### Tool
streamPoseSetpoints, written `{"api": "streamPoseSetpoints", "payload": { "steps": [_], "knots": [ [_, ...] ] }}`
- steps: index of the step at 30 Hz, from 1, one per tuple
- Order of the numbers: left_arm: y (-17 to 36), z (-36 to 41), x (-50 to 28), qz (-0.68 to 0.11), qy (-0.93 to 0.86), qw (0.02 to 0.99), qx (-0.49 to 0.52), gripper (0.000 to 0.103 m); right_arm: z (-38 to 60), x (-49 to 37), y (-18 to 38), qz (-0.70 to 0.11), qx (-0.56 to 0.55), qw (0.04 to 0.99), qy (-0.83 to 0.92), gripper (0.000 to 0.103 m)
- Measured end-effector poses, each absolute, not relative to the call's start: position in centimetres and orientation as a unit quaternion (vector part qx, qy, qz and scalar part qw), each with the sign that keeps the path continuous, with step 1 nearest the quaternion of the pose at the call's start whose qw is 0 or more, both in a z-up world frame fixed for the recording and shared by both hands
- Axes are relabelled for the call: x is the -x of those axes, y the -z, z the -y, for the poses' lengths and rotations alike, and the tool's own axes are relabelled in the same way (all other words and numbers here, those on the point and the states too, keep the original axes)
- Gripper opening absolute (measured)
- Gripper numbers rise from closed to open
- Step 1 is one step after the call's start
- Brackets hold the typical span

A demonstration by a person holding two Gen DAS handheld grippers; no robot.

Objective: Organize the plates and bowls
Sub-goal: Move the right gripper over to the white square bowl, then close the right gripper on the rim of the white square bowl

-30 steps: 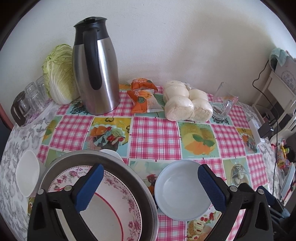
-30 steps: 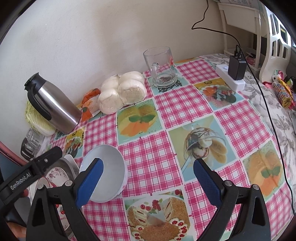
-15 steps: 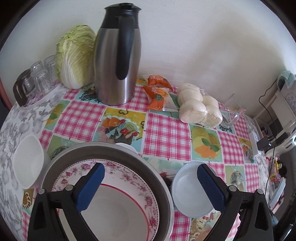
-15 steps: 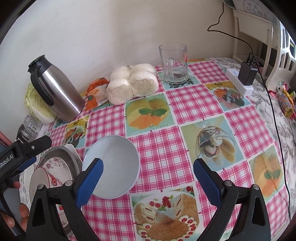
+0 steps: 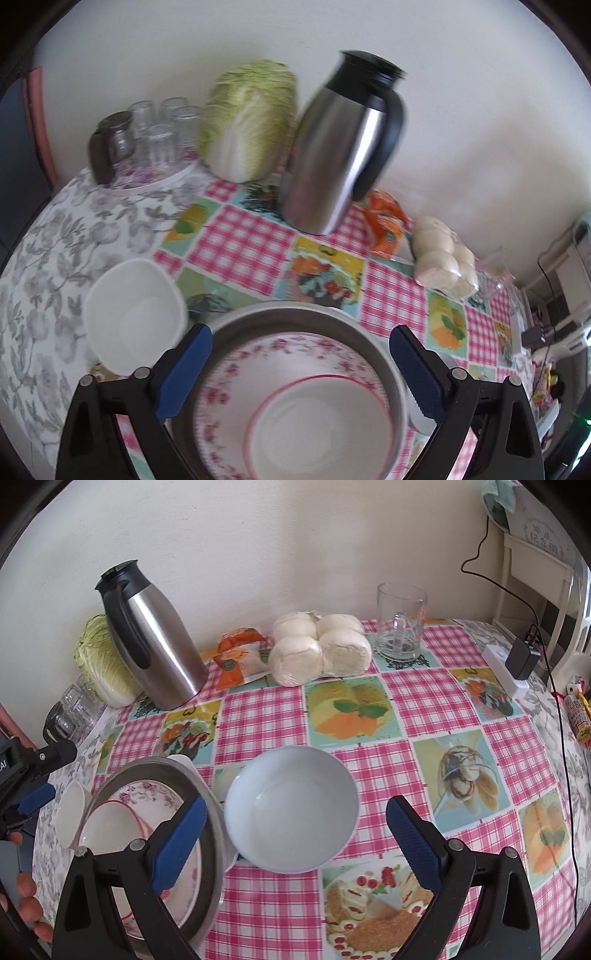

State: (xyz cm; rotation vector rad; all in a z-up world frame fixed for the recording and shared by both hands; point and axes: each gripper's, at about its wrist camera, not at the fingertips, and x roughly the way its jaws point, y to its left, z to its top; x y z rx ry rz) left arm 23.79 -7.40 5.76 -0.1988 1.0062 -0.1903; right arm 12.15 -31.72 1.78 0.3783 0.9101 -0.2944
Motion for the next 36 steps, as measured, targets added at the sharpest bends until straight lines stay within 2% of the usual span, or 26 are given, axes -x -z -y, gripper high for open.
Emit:
{"api": "streamPoseSetpoints", "payload": {
  "steps": [12,21,23,28,32,34,36],
  "knots": [
    [-5.5,-4.7,-24.7,-0.472,-0.002,0.87,0.142,0.098,21.1,-14.5,-4.8,-0.403,-0.141,0.902,0.057,0.098],
    [-3.0,-10.5,-25.3,-0.48,-0.019,0.858,0.182,0.096,14.2,-16.5,-5.1,-0.39,-0.125,0.912,0.005,0.097],
    [-2.2,-11.1,-25.6,-0.487,-0.016,0.852,0.189,0.09,12.7,-17.3,-4.5,-0.395,-0.118,0.911,-0.009,0.093],
    [-0.1,-12.0,-26.2,-0.504,-0.007,0.838,0.209,0.08,9.3,-19.9,-3.1,-0.423,-0.114,0.898,-0.035,0.068],
    [1.5,-12.5,-26.5,-0.517,0.003,0.827,0.221,0.072,6.6,-21.8,-2.6,-0.438,-0.065,0.896,-0.034,0.06],
    [2.2,-12.8,-26.7,-0.522,0.003,0.822,0.226,0.069,5.8,-22.7,-2.2,-0.447,-0.051,0.892,-0.036,0.049],
    [2.8,-13.3,-26.8,-0.525,0.002,0.818,0.234,0.065,5.3,-23.6,-1.7,-0.456,-0.046,0.888,-0.039,0.046]
  ]
}}
